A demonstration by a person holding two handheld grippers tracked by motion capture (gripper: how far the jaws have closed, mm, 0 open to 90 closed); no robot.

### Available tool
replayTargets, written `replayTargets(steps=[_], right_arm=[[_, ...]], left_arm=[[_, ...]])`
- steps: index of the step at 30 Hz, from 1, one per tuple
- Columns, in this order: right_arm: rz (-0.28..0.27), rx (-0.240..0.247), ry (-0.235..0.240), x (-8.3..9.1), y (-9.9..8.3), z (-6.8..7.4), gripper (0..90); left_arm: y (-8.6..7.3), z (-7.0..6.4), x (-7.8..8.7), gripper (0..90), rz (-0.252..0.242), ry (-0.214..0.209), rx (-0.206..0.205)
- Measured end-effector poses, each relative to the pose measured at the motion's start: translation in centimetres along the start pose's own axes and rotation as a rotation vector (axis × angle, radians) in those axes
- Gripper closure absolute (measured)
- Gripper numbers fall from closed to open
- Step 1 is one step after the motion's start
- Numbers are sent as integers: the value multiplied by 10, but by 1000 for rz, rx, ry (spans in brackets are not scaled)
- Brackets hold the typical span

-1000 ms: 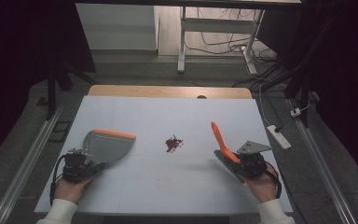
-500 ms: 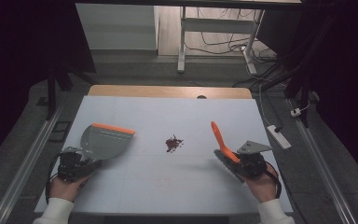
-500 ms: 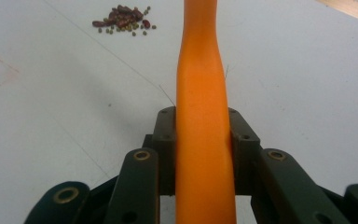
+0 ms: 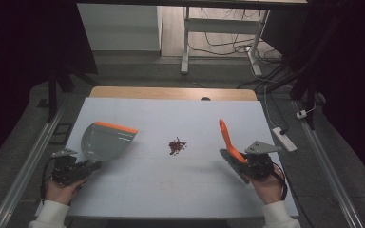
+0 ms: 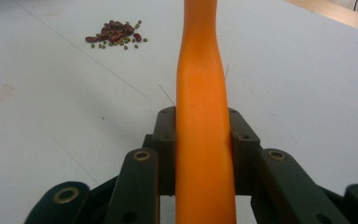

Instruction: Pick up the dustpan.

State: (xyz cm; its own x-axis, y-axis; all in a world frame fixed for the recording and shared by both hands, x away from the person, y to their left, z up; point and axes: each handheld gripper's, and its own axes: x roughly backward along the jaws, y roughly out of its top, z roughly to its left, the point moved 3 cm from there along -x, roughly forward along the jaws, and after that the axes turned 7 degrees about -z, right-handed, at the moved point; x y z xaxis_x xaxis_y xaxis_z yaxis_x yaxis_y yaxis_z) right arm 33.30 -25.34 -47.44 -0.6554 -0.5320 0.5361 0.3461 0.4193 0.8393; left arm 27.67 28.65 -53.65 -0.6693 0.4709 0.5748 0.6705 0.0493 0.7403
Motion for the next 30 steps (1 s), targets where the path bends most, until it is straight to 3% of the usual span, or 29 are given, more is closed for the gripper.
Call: replayTargets(steps=[9, 18, 22, 30], right_arm=[[-62, -25, 33, 4, 7, 1, 695], [-53, -23, 18, 4, 4, 0, 695], [-35, -11, 10, 0, 4, 3, 696], [-50, 1, 23, 1, 7, 6, 696]], left_arm=[[8, -11, 5, 613, -48, -44, -35], [13, -7, 0, 612, -50, -53, -73], [13, -9, 1, 613, -52, -59, -108], [20, -19, 3, 612, -68, -127, -191]])
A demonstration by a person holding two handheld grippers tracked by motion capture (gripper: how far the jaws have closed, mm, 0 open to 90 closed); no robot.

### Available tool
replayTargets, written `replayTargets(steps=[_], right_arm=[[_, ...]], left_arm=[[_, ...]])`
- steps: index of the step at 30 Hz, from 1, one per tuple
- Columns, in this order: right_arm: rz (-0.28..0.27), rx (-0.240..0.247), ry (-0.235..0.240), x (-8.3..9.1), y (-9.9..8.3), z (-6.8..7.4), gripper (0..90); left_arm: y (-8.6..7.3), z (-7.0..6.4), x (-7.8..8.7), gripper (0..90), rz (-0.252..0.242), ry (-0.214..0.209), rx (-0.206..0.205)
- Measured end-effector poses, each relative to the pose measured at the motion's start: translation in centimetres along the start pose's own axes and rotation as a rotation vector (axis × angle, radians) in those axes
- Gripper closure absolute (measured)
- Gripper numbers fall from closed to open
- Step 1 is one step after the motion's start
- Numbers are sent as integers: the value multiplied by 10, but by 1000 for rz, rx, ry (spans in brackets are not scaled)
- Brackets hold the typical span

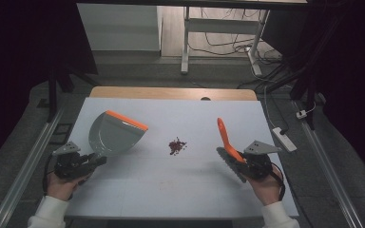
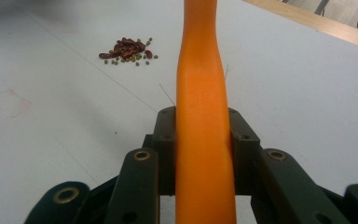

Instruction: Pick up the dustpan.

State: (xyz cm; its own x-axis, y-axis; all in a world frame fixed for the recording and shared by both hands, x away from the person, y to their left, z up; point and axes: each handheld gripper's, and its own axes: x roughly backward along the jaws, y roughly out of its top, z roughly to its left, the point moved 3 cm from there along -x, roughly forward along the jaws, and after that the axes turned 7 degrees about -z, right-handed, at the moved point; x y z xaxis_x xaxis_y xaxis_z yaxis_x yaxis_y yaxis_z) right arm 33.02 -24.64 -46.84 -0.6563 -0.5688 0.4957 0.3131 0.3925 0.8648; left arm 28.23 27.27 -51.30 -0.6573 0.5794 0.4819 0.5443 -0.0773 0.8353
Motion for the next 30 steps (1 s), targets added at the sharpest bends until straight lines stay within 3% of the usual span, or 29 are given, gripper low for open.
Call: replayTargets(steps=[7, 23, 30], right_arm=[[-10, 0, 4, 1, 2, 0, 696], [-10, 4, 9, -4, 5, 0, 696], [-7, 7, 10, -5, 5, 0, 696]], left_arm=[[7, -12, -4, 612, 12, -45, -66], [29, -25, -25, 612, 59, -132, -164], [23, -32, -27, 612, 110, -151, -211]])
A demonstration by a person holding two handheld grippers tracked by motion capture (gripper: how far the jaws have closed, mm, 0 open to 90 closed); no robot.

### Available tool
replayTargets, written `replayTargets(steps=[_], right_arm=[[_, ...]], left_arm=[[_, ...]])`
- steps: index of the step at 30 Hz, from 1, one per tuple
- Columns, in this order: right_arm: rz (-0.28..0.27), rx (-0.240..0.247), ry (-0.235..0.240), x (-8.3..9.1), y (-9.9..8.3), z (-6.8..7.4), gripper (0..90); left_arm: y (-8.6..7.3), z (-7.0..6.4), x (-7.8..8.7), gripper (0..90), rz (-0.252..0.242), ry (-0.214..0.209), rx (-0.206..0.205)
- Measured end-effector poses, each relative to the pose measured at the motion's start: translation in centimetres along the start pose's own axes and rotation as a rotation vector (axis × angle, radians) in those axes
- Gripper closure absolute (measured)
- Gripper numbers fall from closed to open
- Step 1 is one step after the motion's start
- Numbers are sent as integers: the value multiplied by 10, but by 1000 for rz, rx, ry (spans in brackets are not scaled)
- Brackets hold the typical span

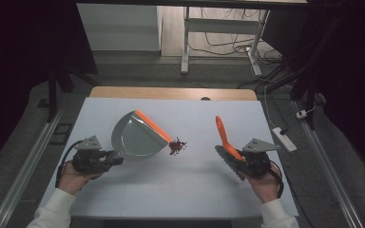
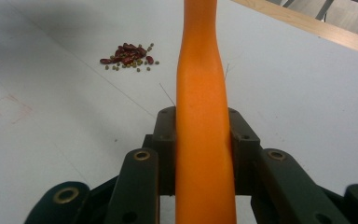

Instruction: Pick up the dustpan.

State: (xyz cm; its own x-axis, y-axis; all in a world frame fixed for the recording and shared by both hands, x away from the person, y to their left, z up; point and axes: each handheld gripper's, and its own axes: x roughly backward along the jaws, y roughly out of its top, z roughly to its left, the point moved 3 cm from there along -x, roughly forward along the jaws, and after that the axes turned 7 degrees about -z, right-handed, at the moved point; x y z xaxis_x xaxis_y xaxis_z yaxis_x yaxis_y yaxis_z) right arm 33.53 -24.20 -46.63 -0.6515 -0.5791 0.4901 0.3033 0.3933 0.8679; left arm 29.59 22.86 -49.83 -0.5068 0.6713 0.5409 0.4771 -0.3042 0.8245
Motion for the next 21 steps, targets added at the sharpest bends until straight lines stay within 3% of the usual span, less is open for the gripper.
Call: replayTargets(steps=[5, 14, 21], right_arm=[[-3, 6, 6, -3, 1, -1, 695], [0, -2, 6, -3, 1, -1, 695], [7, -6, 8, -4, -1, -1, 696]], left_arm=[[-2, -7, 1, 612, 20, -25, -10], [-12, -11, 4, 612, 105, -80, -47], [-17, -15, -4, 611, 160, -90, -66]])
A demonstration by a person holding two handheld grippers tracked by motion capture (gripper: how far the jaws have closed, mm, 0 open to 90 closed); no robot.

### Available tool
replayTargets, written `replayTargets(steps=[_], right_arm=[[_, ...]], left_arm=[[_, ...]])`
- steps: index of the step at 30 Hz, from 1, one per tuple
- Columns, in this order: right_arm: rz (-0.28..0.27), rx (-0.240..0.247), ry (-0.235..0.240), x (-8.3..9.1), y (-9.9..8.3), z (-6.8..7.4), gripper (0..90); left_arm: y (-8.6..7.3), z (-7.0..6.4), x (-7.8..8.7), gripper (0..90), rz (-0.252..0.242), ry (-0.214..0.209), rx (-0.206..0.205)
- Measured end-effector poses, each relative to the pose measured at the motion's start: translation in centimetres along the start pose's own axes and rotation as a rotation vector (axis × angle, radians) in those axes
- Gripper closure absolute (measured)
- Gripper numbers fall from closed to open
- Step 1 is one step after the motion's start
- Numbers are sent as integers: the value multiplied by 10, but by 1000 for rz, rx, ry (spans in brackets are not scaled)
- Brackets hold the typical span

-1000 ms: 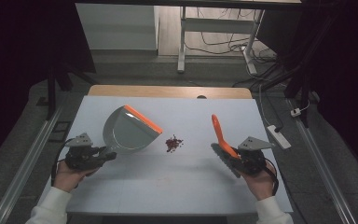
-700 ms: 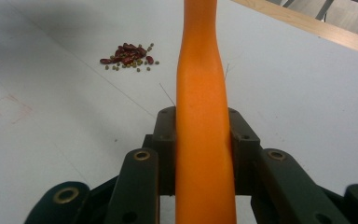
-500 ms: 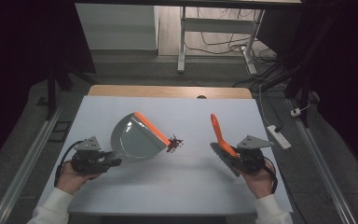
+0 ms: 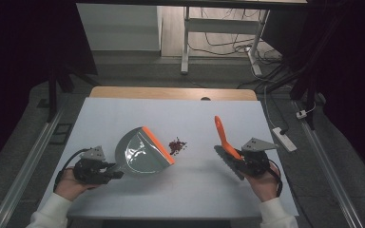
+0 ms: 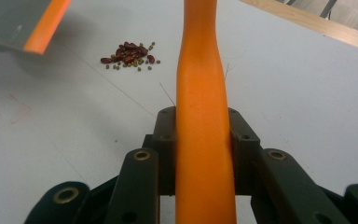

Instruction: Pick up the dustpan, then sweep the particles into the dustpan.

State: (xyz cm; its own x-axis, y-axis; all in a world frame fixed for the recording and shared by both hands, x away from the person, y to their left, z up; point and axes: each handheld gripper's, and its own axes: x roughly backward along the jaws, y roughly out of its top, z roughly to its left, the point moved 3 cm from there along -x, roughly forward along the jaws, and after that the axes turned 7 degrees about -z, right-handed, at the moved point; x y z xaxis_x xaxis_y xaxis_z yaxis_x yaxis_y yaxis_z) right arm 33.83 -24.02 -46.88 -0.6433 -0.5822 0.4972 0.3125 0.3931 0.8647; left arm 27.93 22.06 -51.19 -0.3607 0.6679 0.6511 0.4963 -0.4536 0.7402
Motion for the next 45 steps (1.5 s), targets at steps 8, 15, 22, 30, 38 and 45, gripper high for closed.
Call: replayTargets(steps=[8, 15, 22, 30, 38, 45], right_arm=[[0, 4, 7, -1, 0, 1, 696], [8, 11, 12, -3, -2, 3, 695], [-5, 15, 15, -4, 4, 4, 695], [-25, 17, 43, -25, 28, 6, 696], [-21, 28, 71, -56, 50, 16, 695], [-16, 21, 77, -80, 65, 18, 696]], left_arm=[[-1, -5, -14, 612, 71, -13, -27], [-2, -5, -22, 612, 96, -28, -21], [0, -2, -26, 611, 105, -25, -9], [1, -2, -28, 611, 102, -34, 1], [1, -2, -29, 610, 108, -36, -3], [1, -1, -30, 610, 105, -33, 4]])
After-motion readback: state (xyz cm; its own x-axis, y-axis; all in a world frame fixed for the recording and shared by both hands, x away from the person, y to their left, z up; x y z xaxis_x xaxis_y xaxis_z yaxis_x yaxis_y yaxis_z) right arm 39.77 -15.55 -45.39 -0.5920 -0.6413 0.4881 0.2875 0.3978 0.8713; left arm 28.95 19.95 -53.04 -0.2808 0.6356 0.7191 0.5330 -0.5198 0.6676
